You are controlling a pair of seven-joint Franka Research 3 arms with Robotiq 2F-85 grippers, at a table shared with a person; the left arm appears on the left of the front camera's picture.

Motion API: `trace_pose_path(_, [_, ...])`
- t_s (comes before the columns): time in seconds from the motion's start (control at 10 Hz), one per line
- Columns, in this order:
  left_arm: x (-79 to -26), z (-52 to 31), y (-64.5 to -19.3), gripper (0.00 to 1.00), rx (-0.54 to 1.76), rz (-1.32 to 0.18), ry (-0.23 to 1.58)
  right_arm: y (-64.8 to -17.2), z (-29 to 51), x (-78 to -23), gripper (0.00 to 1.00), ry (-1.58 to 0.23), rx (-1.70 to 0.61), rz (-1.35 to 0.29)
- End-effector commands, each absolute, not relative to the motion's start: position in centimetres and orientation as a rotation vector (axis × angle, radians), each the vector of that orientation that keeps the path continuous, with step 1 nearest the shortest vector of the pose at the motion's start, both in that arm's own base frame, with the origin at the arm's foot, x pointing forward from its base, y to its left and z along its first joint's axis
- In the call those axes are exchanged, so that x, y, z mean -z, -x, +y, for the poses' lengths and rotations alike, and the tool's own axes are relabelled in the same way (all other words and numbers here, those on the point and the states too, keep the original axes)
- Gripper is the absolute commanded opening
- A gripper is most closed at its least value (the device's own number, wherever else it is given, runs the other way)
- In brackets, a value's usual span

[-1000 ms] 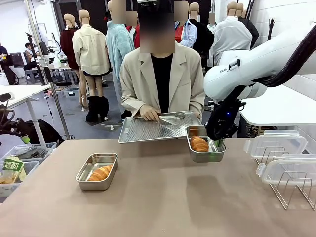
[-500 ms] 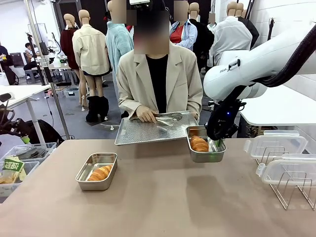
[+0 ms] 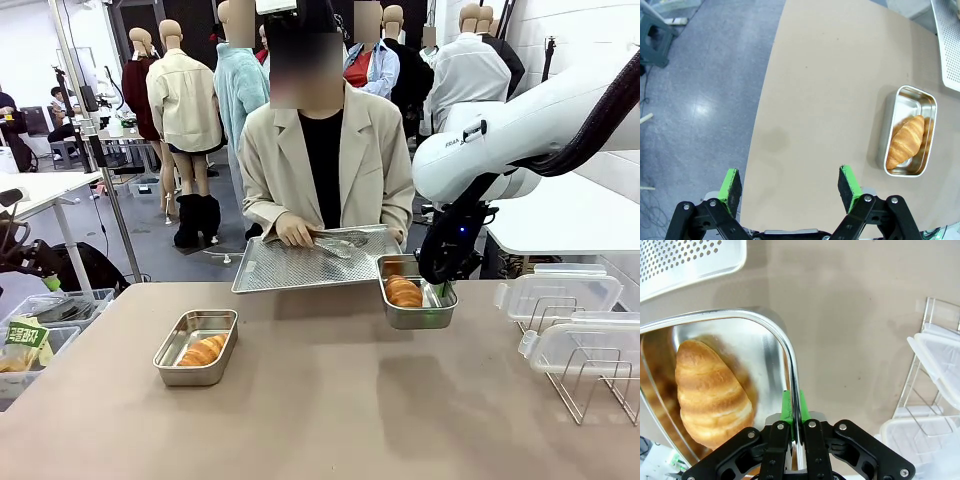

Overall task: Place the bread in airtight containers.
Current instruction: Once an object is inside an Airtight Container , place the container in the center of the table.

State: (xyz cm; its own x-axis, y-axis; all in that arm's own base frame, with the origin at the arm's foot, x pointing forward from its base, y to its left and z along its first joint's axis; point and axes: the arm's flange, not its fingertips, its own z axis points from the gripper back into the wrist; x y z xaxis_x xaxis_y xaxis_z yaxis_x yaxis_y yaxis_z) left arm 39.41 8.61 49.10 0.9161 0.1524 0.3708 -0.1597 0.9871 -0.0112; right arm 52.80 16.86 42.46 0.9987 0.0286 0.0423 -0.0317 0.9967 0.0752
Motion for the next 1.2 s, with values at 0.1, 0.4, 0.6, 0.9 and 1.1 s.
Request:
trace_pose_path(0.1, [-49.2, 8.6, -39.4, 1.00, -0.161, -0.377, -0.019, -53.6, 17.0, -40.3, 0.00, -0.083, 0.016, -0.081])
trace_pose_path(0.4, [-49.2, 8.6, -39.4, 1.00, -0.161, -0.377, -0.019, -56.1, 17.1, -35.5, 0.00, -0.084, 0.070, -0.057])
trace_pose_path(0.6, [-49.2, 8.6, -39.4, 1.00, -0.161, -0.377, -0.019, -56.5, 17.1, -33.7, 0.00, -0.091, 0.046, -0.033])
trace_pose_path(0.9, [-49.2, 8.6, -39.4, 1.00, -0.161, -0.377, -0.019, -56.2, 17.4, -32.8, 0.08, -0.034, 0.041, -0.015])
trace_pose_path(1.1, [-49.2, 8.6, -39.4, 1.00, -0.161, -0.377, -0.019, -55.5, 17.4, -33.2, 0.46, -0.034, 0.034, -0.024])
